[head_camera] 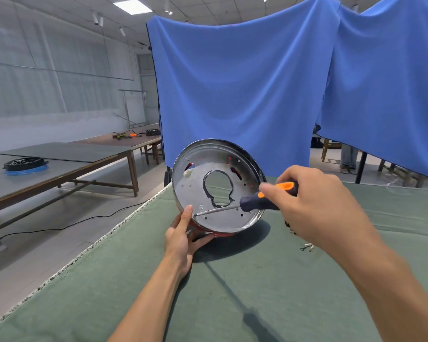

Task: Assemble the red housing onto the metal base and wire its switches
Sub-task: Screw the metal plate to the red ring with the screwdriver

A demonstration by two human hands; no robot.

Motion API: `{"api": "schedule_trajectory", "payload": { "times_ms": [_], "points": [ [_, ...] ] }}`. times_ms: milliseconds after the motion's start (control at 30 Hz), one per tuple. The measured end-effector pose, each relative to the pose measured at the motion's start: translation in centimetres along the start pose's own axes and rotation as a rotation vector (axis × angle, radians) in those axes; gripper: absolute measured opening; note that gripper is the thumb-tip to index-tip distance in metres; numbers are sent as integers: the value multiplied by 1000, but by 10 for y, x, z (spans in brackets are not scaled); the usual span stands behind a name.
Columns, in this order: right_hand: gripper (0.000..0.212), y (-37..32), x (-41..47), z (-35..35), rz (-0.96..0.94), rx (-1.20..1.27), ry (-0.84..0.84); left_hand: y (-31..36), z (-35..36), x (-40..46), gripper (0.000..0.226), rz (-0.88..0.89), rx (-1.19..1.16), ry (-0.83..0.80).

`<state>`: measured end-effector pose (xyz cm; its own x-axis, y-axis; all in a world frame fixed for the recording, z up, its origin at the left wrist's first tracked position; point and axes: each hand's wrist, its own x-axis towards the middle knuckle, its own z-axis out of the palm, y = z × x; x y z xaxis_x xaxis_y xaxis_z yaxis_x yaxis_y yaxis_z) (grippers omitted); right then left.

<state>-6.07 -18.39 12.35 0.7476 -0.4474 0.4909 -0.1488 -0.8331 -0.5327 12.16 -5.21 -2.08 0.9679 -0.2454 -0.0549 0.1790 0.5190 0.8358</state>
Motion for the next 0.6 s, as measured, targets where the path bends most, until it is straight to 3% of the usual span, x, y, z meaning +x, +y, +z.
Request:
{"api": "schedule_trajectory", "payload": {
  "times_ms": [67,200,300,400,533,600],
  "points": [
    [38,0,0,0,50,-95,37,0,0,0,44,1,13,-3],
    [22,3,-2,-2,84,181,-167,1,-1,3,42,-6,-10,7],
    [17,2,-3,-1,28,147,-51,-1,-1,2,40,8,13,-8],
    [37,-2,-4,1,43,-28,80,-1,0,0,38,21,22,-15],
    [27,-1,-4,0,52,154,-107,0,-1,1,41,1,-10,9],
    [20,0,-4,2,8,180,-92,-1,-1,2,42,4,4,10]
  ]
}}
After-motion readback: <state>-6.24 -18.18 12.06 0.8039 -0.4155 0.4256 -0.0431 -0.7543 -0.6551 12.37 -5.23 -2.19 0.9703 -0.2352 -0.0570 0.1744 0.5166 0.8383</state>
